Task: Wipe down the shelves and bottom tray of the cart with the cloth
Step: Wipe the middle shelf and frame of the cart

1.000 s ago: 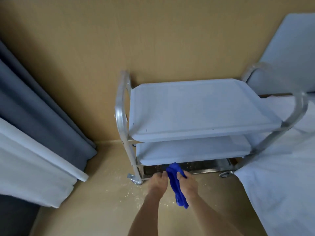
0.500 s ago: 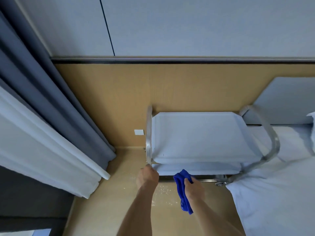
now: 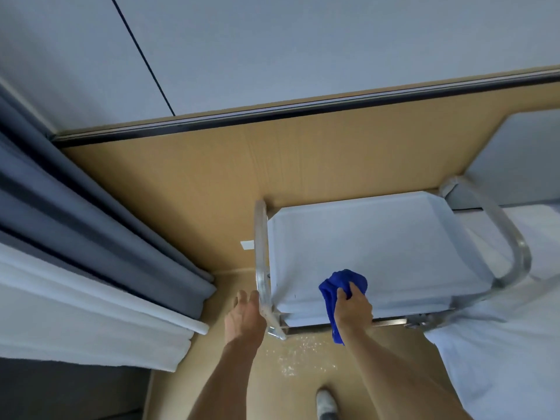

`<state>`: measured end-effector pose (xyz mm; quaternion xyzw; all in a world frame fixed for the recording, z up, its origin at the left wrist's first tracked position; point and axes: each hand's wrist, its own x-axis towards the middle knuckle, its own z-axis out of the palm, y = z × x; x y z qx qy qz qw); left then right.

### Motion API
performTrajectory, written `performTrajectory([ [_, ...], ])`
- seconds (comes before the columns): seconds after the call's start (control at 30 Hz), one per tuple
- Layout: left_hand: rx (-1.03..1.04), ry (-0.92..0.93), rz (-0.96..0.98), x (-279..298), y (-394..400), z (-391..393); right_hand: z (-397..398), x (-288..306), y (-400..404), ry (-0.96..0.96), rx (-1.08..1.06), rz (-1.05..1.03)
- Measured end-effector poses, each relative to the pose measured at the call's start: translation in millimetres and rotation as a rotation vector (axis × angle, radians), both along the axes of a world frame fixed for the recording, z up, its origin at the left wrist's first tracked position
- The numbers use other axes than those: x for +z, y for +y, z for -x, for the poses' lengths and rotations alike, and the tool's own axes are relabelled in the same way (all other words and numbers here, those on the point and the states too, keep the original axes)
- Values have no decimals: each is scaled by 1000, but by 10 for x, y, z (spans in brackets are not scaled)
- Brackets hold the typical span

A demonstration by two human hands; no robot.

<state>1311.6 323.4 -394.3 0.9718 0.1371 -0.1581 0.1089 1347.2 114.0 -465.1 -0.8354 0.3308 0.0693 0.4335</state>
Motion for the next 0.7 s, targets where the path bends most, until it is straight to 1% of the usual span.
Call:
performTrajectory([
  [0.1,-6,-55,-108,-79,85,-484,-433,-94,58,1,30,-9],
  [0.17,-113,-96,-195,-178,133,-851,-717,-157,84,-33,87,-4],
  [0.23,-209,-76,-207,-264,98,-1199,-996,-240,71,-35,156,11],
  [0.27,-214,-53,-201,-287,65,-1336,-1117,-299,65,-6,214,-3],
  [0.37,-183,20,-197,-354,7,-1581,-1321,-372,125,267,391,-29],
  [0.43,-272,71,-244,-407,50,-1668,-1385,-414,192,386,446,23],
  [0.53,-501,132,-368,-456,248,-1805,-1379,-468,309,453,506,163],
  [0.6,-601,142,-426,-483,382,-1880,-1309,-474,411,454,526,237],
  [0.7,-673,122,-387,-510,477,-1934,-1161,-461,601,503,569,247],
])
